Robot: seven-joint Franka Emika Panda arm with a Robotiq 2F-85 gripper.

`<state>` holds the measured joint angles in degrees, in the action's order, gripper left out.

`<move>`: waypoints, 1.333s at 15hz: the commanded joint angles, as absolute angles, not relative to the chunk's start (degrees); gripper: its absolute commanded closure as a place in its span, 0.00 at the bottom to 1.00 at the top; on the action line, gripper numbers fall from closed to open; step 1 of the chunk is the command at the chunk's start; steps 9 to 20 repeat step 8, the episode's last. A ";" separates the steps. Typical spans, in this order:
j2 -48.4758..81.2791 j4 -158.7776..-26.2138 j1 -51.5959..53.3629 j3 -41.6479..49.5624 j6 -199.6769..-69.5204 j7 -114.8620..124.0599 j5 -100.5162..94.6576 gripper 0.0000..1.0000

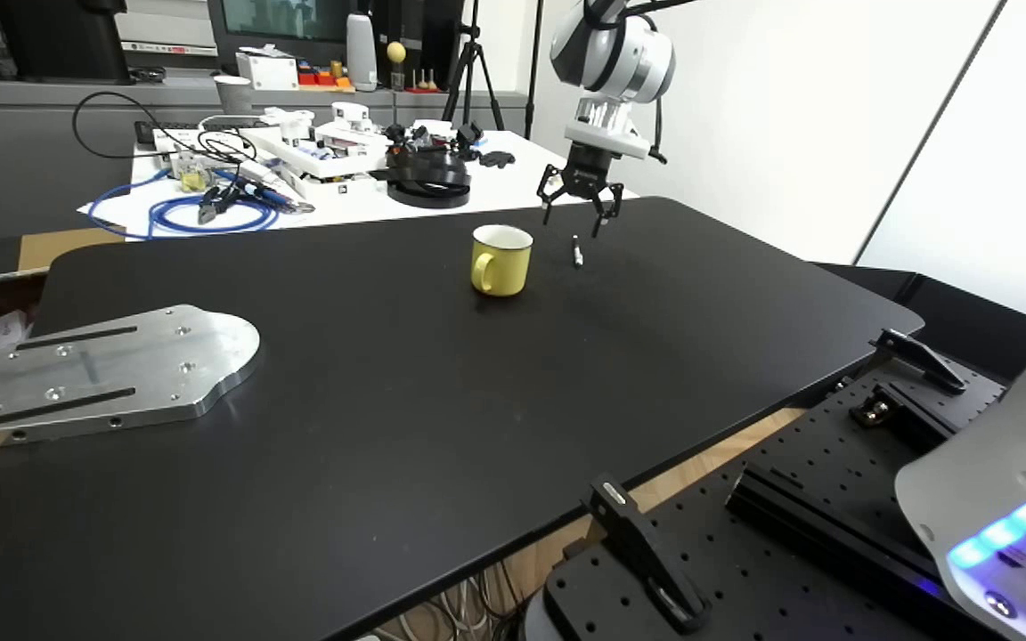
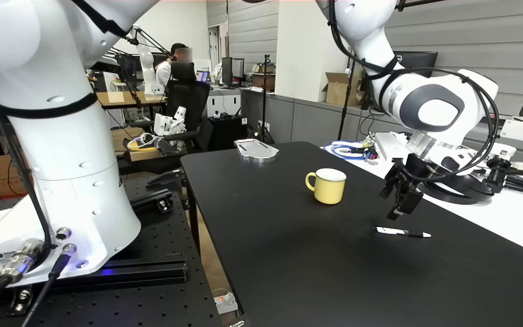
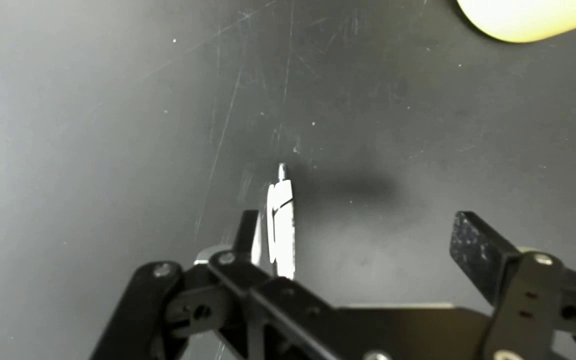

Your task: Remove the pen from the cup and put it on the table

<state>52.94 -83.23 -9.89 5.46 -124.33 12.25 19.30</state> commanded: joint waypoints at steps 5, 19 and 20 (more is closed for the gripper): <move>52.55 -82.95 -10.47 4.63 -121.53 12.55 18.67 0.00; 52.41 -82.94 -10.54 4.55 -119.43 12.51 18.72 0.00; 52.41 -82.94 -10.54 4.55 -119.43 12.51 18.72 0.00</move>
